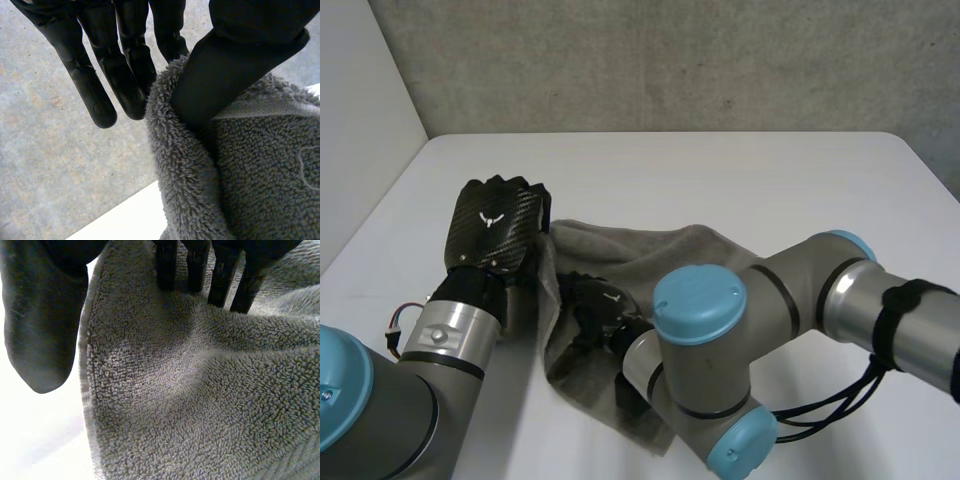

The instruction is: Fold the towel.

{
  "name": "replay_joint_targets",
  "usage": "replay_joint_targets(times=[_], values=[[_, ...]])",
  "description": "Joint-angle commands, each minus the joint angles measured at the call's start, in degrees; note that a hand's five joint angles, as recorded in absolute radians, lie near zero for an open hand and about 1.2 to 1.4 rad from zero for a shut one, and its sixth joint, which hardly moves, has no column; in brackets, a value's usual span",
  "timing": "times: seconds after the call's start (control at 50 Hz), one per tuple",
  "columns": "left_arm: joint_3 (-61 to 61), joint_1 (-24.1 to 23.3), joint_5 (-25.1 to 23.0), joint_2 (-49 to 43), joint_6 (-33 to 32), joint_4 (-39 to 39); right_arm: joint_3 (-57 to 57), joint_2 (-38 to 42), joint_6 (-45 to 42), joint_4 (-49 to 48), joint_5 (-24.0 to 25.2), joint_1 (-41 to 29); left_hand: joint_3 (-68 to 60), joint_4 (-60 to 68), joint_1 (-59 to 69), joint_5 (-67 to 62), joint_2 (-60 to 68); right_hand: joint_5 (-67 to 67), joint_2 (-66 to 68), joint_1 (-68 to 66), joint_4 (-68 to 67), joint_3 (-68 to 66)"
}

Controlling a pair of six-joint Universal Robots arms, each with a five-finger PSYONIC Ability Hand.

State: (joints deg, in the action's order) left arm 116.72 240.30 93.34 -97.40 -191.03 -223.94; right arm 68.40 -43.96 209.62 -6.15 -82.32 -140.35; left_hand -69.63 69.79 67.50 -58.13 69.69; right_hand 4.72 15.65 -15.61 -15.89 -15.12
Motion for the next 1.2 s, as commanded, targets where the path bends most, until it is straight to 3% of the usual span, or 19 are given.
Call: replay_joint_targets(times=[0.02, 0.06, 0.08, 0.12, 0.18, 0.22, 0.4, 0.54, 0.68, 0.78, 0.82, 0.98, 1.14, 1.18, 1.2], values=[[0.2, -0.9, 0.0, 0.1, 0.0, 0.0, -2.7, 2.2, 0.1, -0.1, 0.1, -1.1, -10.4, 10.2, 12.5, -11.9, 10.3, 6.3, 5.4, -5.4, -5.1, -5.9], [0.2, -1.0, 0.0, 0.2, 0.0, 0.0, -4.2, 3.5, 1.1, -0.1, 0.1, -1.5, -10.4, 10.2, 12.5, -11.9, 10.3, 20.4, 19.4, -19.5, -19.2, -20.0], [0.2, -1.0, 0.1, 0.4, 0.0, 0.0, -4.2, 3.5, 1.1, -0.1, 0.1, -1.5, -10.4, 10.2, 12.5, -11.9, 10.3, 20.4, 19.5, -19.5, -19.3, -20.0], [0.2, -1.0, 0.1, 0.5, 0.0, 0.0, -4.9, 4.5, 3.2, -0.1, 0.1, -1.4, -10.4, 10.2, 12.5, -11.9, 10.3, 37.5, 36.6, -36.6, -36.3, -37.1], [0.7, -1.0, 0.0, 0.8, 0.0, 0.0, -5.0, 4.9, 4.2, 0.0, 0.1, -1.2, -10.4, 10.2, 12.5, -11.9, 10.3, 48.0, 47.1, -47.1, -46.8, -47.6], [0.8, -1.0, 0.1, 1.2, 0.0, -0.1, -5.0, 5.3, 5.4, 0.0, 0.2, -0.9, -10.4, 10.2, 12.5, -11.9, 10.3, 65.2, 64.3, -64.3, -64.0, -64.8], [1.3, -0.4, 0.3, 3.8, 0.0, -0.3, -1.4, 0.3, 2.0, 0.9, -0.4, -0.3, -10.4, 10.2, 12.5, -11.9, 10.3, 65.3, 64.3, -64.4, -64.1, -64.9], [1.8, 0.2, 0.1, 4.9, 0.0, -0.4, 9.3, -10.3, -11.1, 0.3, -4.0, 12.2, -10.4, 10.2, 12.5, -11.9, 10.3, 65.3, 64.3, -64.4, -64.1, -64.9], [1.9, -0.1, 0.0, 4.8, 0.0, -0.4, 10.4, -16.2, -25.0, 1.1, -3.8, 20.3, -10.4, 10.2, 12.5, -11.9, 10.3, 65.3, 64.3, -64.4, -64.1, -64.9], [1.1, -0.6, -0.3, 3.1, 0.2, -0.5, 8.7, -21.7, -34.9, 4.3, -0.6, 24.0, -10.4, 10.2, 12.5, -11.9, 10.3, 65.3, 64.3, -64.4, -64.1, -64.9], [0.6, -0.8, -0.5, 1.9, 0.2, -0.5, 7.3, -23.4, -40.9, 8.4, 3.1, 24.9, -10.4, 10.2, 12.5, -11.9, 10.3, 65.3, 64.3, -64.4, -64.1, -64.9], [-2.5, -5.0, -4.2, -7.5, -0.1, 0.2, 10.8, -25.4, -46.1, 15.2, 7.9, 25.2, -10.4, 10.2, 12.5, -11.9, 10.3, 65.3, 64.3, -64.4, -64.1, -64.9], [-3.7, -5.2, -4.3, -12.8, -0.3, 3.7, 16.2, -24.9, -49.6, 12.2, 7.3, 27.7, -10.4, 10.2, 12.5, -11.9, 10.3, 65.3, 64.3, -64.4, -64.1, -64.9], [-4.5, -5.1, -4.2, -13.3, -0.4, 4.7, 16.8, -24.9, -50.0, 11.7, 7.1, 28.5, -7.7, 7.5, 9.8, -9.2, 7.6, 65.3, 64.3, -64.4, -64.1, -64.9], [-4.9, -5.1, -4.1, -13.5, -0.6, 5.9, 17.0, -24.9, -50.1, 11.5, 7.3, 29.0, 11.0, -11.1, -8.8, 9.5, -11.0, 65.3, 64.3, -64.4, -64.1, -64.9]])
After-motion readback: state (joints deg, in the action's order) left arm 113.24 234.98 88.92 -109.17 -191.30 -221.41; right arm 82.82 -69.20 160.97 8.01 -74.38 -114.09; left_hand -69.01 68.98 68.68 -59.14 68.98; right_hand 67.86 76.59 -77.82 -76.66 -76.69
